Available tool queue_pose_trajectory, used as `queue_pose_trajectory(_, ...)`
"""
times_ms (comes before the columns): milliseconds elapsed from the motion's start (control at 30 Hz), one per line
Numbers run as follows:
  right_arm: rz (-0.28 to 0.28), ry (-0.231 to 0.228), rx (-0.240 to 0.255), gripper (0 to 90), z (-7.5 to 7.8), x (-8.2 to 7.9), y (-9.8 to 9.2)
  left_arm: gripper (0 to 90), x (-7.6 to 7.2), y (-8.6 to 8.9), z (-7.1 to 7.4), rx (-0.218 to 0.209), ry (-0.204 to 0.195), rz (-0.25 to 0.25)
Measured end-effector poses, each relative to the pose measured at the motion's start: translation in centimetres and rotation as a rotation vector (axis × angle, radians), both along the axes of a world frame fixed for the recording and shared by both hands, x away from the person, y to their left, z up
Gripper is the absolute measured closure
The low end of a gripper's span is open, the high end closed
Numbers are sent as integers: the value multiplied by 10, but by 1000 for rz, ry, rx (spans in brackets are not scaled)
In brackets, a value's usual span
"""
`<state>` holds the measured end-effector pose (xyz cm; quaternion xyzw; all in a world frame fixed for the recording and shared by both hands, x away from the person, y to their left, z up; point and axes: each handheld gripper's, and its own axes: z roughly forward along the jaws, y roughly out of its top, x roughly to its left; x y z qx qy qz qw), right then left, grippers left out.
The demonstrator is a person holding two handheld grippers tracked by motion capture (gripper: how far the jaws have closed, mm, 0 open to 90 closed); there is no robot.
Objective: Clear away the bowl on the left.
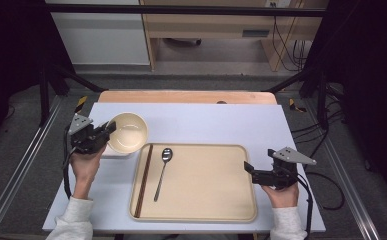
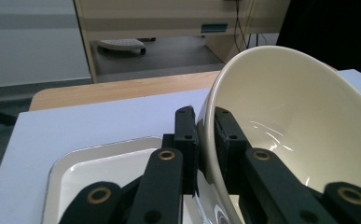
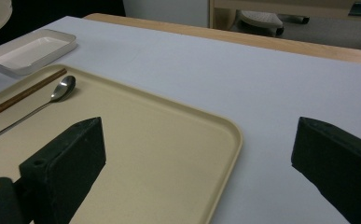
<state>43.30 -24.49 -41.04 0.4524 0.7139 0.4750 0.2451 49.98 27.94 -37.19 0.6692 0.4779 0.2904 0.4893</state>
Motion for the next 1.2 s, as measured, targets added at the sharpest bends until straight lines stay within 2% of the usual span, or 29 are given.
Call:
queue_pose_trajectory(267, -1, -2, -1, 34, 1, -1, -1, 814, -7, -27, 5, 28, -16, -76)
queue_pose_trajectory(700, -1, -10, 6, 34, 2, -2, -2, 814, -3, -78, 3, 82, -3, -173)
queue_pose_trajectory(967, -6, -13, 11, 35, 3, -2, -3, 814, 4, -113, -1, 101, 21, -232)
queue_pose_trajectory(1200, -1, -14, 12, 35, 3, -3, -3, 813, 10, -140, -12, 124, 59, -277)
